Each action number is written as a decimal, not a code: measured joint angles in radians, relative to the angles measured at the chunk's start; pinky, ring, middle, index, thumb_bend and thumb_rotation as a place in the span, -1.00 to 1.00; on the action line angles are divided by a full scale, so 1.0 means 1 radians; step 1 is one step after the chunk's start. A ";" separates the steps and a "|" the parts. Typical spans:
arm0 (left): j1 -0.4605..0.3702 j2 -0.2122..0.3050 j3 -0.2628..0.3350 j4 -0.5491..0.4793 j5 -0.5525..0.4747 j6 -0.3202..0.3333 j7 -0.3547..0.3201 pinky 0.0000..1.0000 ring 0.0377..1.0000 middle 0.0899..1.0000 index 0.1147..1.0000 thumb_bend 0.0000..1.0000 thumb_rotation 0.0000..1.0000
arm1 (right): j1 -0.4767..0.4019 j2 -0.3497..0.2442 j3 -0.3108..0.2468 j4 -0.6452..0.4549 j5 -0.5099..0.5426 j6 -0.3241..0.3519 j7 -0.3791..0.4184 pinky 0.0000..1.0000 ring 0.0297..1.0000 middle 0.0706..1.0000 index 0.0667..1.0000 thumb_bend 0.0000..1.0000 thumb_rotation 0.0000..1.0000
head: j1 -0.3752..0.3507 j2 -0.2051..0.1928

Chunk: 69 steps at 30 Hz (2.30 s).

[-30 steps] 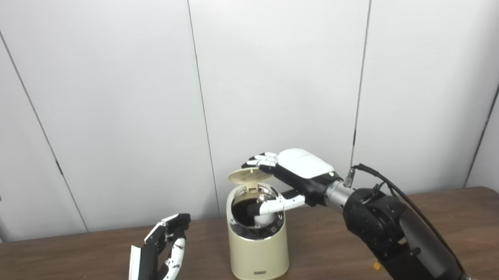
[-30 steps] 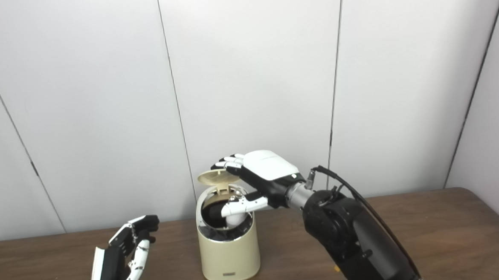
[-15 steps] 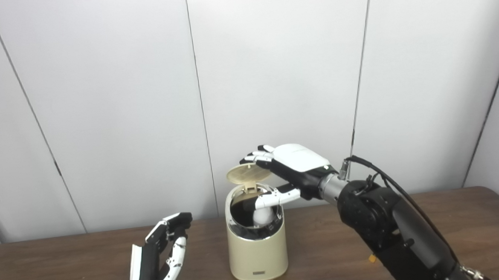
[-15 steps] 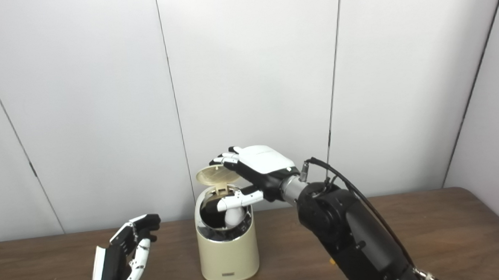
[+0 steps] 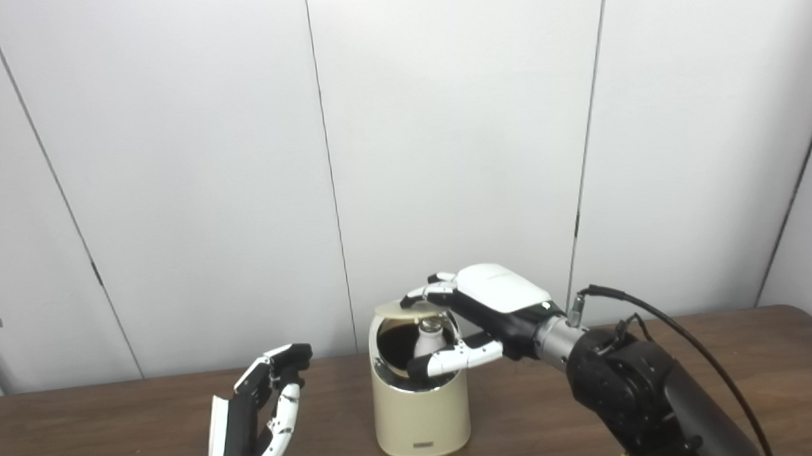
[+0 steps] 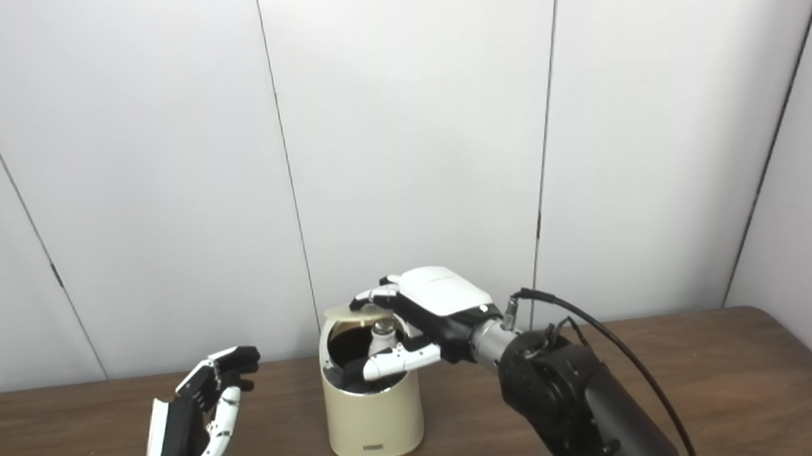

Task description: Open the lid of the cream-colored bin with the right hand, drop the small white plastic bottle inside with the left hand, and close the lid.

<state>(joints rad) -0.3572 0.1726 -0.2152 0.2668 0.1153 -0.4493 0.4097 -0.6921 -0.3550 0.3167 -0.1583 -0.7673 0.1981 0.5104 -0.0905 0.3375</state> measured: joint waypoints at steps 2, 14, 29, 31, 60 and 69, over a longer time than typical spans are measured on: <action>0.002 0.000 0.003 -0.004 -0.002 0.000 -0.004 0.19 0.35 0.33 0.28 -0.59 0.25 | 0.018 0.000 -0.005 -0.017 0.004 0.005 0.000 0.86 0.86 0.69 0.60 0.73 1.00 | 0.000 0.008; 0.009 0.000 0.021 -0.039 -0.006 0.000 -0.037 0.19 0.35 0.33 0.27 -0.58 0.26 | 0.064 0.001 -0.007 -0.089 -0.005 0.044 0.024 0.78 0.84 0.68 0.60 0.71 1.00 | -0.003 0.054; 0.025 -0.014 0.059 -0.073 -0.008 0.000 -0.098 0.18 0.34 0.33 0.27 -0.59 0.23 | 0.109 0.002 0.000 -0.132 -0.014 0.077 0.047 0.93 0.87 0.70 0.61 0.73 1.00 | 0.000 0.087; 0.026 -0.016 0.061 -0.076 -0.006 0.000 -0.101 0.18 0.34 0.33 0.27 -0.59 0.24 | 0.109 0.001 0.007 -0.135 -0.032 0.077 0.051 0.91 0.85 0.69 0.60 0.74 1.00 | 0.002 0.092; 0.031 -0.032 0.091 -0.098 0.004 0.000 -0.125 0.20 0.36 0.33 0.27 -0.60 0.27 | 0.133 0.028 0.121 -0.120 -0.349 -0.017 0.016 0.90 0.82 0.66 0.55 0.77 1.00 | 0.002 0.117; 0.033 -0.034 0.096 -0.099 0.003 0.000 -0.143 0.19 0.35 0.32 0.26 -0.61 0.21 | 0.151 0.042 0.083 -0.126 -0.320 -0.014 0.024 0.89 0.84 0.70 0.60 0.71 1.00 | 0.003 0.110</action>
<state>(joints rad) -0.3244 0.1385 -0.1189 0.1682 0.1187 -0.4493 0.2671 -0.5412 -0.3133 0.4000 -0.2845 -1.0875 0.1841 0.5341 -0.0875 0.4479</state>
